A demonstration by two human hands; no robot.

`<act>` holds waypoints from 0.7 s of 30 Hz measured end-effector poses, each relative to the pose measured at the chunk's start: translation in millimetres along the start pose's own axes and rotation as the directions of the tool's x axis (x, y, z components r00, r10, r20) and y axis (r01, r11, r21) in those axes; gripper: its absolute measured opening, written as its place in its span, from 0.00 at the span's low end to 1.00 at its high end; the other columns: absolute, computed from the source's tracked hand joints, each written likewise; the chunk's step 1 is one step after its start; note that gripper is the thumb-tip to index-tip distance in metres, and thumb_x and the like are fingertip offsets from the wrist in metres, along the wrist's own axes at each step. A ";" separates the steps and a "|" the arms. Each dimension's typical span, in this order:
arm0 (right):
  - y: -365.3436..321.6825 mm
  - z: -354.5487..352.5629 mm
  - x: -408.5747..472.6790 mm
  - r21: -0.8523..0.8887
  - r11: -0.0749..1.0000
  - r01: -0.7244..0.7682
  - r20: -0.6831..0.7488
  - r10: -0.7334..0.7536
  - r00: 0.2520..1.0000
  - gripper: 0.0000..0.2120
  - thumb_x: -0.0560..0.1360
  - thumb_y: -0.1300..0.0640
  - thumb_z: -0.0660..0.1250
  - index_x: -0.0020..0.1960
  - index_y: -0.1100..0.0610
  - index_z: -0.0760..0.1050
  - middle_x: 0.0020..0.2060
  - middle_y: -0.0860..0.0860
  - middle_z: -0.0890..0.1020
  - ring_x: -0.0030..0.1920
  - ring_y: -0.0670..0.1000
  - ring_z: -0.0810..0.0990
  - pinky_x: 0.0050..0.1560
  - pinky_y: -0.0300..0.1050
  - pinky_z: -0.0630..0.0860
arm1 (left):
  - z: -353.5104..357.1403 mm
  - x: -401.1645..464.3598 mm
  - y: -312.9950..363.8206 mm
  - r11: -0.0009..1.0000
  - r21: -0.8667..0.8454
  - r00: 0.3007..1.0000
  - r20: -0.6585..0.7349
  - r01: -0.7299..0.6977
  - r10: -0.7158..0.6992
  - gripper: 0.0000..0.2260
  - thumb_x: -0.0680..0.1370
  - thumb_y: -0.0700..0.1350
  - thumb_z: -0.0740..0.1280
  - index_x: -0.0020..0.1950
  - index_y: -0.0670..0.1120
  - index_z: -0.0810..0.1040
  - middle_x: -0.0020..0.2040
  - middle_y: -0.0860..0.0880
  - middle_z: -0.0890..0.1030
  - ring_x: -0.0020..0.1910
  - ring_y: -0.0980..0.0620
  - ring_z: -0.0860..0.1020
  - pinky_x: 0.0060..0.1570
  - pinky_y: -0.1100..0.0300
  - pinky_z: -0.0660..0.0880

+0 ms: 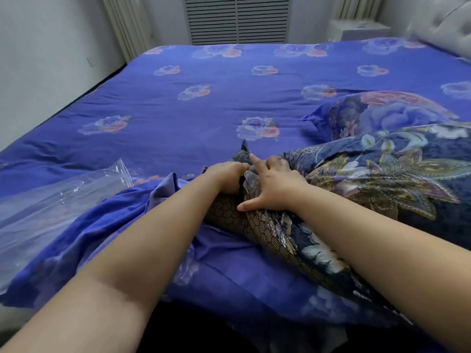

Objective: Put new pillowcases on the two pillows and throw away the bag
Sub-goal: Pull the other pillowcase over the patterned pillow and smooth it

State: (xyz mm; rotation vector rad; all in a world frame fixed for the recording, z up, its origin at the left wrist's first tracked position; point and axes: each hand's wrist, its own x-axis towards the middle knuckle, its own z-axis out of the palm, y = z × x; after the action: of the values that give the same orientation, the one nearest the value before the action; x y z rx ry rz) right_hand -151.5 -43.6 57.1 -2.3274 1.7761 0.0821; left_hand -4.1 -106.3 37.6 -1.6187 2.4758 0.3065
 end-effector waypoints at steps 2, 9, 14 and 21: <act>-7.0 6.2 -0.8 -0.213 0.977 0.025 -0.043 -0.035 0.998 0.61 0.58 0.23 0.64 0.77 0.50 0.37 0.76 0.55 0.47 0.75 0.61 0.46 0.70 0.63 0.56 | 3.6 -12.0 3.9 0.999 0.041 0.996 -0.082 0.030 -0.026 0.27 0.74 0.44 0.66 0.71 0.53 0.64 0.66 0.48 0.73 0.63 0.43 0.73 0.49 0.52 0.72; -6.5 -21.3 18.0 -0.346 0.935 0.081 0.132 -0.036 0.991 0.68 0.56 0.23 0.67 0.75 0.55 0.31 0.76 0.60 0.40 0.76 0.60 0.38 0.69 0.69 0.35 | 14.7 -62.1 14.2 0.999 0.025 0.944 -0.329 0.045 -0.034 0.14 0.73 0.50 0.67 0.53 0.47 0.68 0.55 0.44 0.79 0.53 0.41 0.78 0.39 0.54 0.68; -12.5 -24.2 21.1 -0.239 0.965 0.104 0.199 -0.057 0.978 0.63 0.58 0.27 0.68 0.77 0.60 0.43 0.61 0.55 0.78 0.61 0.56 0.75 0.65 0.53 0.67 | 24.2 -80.7 11.3 0.996 -0.062 0.937 -0.340 0.057 -0.074 0.23 0.68 0.55 0.72 0.57 0.49 0.69 0.56 0.47 0.78 0.55 0.44 0.77 0.42 0.53 0.70; -11.0 -21.2 10.0 -0.103 0.981 0.162 0.156 -0.145 0.977 0.22 0.64 0.38 0.71 0.47 0.56 0.78 0.43 0.51 0.82 0.43 0.54 0.79 0.41 0.45 0.75 | -15.0 -116.7 -27.4 0.639 -0.764 0.929 -0.292 -0.083 -0.228 0.20 0.73 0.53 0.71 0.63 0.51 0.75 0.60 0.49 0.74 0.59 0.52 0.73 0.51 0.68 0.72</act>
State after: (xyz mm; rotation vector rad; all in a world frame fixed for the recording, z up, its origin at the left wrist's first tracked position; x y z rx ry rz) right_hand -140.0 -54.6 77.6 -2.4594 1.5545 0.3318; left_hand 67.0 -17.9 79.2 -2.2442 2.7025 1.3349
